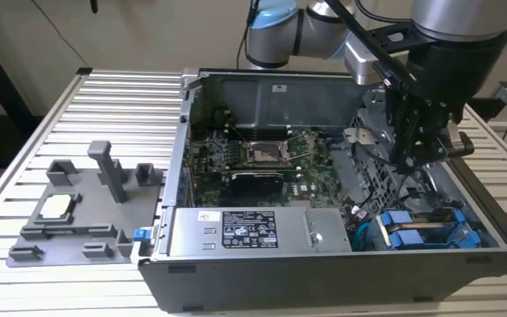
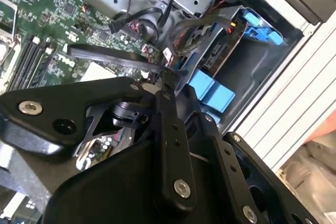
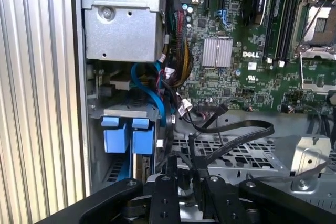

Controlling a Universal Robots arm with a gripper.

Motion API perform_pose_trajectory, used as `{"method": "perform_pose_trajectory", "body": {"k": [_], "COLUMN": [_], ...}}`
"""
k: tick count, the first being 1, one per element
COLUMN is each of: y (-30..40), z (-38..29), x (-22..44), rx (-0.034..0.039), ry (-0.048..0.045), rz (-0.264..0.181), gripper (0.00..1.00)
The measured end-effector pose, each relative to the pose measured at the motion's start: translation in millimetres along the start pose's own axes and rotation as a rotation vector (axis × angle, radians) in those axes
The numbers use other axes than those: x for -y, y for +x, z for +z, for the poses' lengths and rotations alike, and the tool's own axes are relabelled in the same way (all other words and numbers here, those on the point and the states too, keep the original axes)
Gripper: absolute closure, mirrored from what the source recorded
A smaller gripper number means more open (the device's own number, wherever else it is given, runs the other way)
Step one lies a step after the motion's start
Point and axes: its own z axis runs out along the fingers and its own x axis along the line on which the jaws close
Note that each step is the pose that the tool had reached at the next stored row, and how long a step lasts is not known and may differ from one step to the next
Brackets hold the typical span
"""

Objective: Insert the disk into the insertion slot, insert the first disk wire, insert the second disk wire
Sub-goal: 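Insert the first disk wire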

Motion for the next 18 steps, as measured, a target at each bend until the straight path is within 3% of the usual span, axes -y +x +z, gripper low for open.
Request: {"method": "perform_pose_trajectory", "body": {"k": [6,11,18], "y": [-0.5,-0.5,-0.5], "z": [1.3,1.9,2.1], "x": [-0.3,-0.4,-0.4], "rx": [-0.0115,-0.0127,-0.0125], "ry": [-0.0008,-0.0009,-0.0008], "rz": [-0.012,-0.013,-0.013], "gripper": [0.73,0.84,0.84]}}
